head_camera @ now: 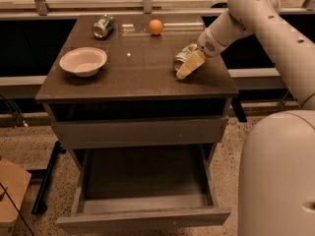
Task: Place 7up can into middle drawer
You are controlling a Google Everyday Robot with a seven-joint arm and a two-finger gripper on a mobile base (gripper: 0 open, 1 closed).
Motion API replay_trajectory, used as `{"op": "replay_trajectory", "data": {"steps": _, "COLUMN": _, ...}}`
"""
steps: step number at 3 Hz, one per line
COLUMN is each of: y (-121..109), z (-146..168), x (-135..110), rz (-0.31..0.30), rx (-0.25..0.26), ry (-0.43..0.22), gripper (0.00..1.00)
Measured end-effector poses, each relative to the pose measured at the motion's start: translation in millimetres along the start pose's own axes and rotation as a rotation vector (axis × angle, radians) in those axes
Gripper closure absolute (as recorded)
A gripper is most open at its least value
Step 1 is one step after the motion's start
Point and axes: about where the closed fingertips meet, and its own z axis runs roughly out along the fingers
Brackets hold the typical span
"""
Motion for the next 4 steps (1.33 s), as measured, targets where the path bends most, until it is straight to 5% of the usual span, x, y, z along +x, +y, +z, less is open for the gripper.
{"op": "replay_trajectory", "data": {"steps": 1, "y": 5.2, "z": -8.7, "x": -17.5, "rz": -0.052, "rx": 0.018, "ry": 0.010, "gripper": 0.49}}
{"op": "replay_trajectory", "data": {"steps": 3, "y": 16.0, "z": -17.5, "x": -39.6, "rz": -0.100, "rx": 0.024, "ry": -0.020, "gripper": 0.95}}
{"op": "replay_trajectory", "data": {"steps": 4, "y": 24.6, "z": -15.2, "x": -44.3, "rz": -0.101, "rx": 0.005, "ry": -0.050, "gripper": 1.00}}
